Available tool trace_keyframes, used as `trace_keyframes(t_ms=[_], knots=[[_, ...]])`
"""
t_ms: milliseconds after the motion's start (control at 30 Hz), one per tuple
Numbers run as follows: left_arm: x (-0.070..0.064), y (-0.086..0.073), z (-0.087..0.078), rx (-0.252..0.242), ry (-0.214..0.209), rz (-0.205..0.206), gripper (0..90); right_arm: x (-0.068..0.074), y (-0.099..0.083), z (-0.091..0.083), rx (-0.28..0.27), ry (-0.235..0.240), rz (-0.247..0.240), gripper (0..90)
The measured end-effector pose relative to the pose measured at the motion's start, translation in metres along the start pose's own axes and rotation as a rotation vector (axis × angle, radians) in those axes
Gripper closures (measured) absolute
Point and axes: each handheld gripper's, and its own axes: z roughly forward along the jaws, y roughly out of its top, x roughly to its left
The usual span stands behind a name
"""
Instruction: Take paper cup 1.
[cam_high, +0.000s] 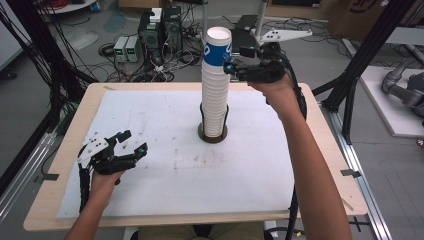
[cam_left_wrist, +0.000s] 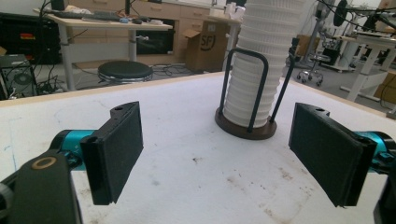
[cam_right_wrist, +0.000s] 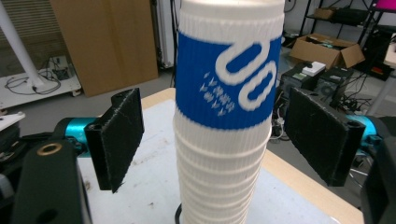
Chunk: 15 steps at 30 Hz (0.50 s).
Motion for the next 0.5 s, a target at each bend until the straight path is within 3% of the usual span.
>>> trace_keyframes(t_ms=[167, 500], knots=[[0.001, 0.0, -0.001, -0.002, 0.003, -0.007, 17.7, -0.002, 0.012, 0.009, 0.009, -0.028, -0.005, 20.6], [0.002, -0.001, 0.0, -0.001, -0.002, -0.015, 17.7, -0.003, 0.027, 0.032, 0.032, -0.035, 0.015, 20.6]])
